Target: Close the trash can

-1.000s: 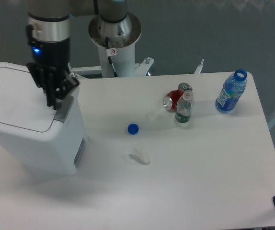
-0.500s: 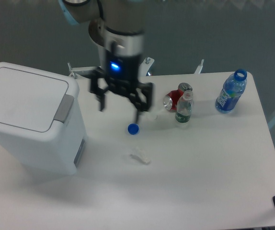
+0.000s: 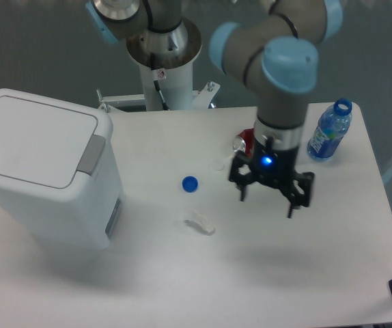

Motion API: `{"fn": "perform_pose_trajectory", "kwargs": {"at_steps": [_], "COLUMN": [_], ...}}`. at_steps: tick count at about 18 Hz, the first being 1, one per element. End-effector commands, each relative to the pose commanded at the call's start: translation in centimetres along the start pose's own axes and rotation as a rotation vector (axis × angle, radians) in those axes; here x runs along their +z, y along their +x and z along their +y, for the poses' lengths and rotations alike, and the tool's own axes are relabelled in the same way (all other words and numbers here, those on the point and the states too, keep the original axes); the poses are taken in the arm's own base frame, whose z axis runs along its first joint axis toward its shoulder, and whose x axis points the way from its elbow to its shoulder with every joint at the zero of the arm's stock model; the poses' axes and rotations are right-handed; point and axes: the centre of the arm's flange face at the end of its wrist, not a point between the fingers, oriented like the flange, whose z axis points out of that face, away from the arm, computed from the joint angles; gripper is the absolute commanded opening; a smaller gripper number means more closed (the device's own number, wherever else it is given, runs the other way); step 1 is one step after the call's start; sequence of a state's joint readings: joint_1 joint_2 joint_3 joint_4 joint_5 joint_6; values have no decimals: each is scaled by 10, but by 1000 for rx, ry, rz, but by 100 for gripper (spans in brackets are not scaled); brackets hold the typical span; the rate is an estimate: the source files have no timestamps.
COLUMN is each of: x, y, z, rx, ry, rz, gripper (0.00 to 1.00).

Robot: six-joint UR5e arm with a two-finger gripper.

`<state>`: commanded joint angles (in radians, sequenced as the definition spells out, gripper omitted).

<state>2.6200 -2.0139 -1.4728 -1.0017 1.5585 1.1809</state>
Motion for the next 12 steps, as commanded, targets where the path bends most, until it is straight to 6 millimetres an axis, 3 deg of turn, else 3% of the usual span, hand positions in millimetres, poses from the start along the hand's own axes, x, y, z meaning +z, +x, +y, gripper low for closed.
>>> {"fn": "perform_pose_trajectory", "kwargs": {"at_steps": [2, 4, 12], "x": [17, 21, 22], "y": [-21, -29, -24], "z": [1, 1, 6], "rx": [3, 61, 116], "ry": [-15, -31, -73], "rz": [9, 28, 55], "gripper": [100, 100, 100]}}
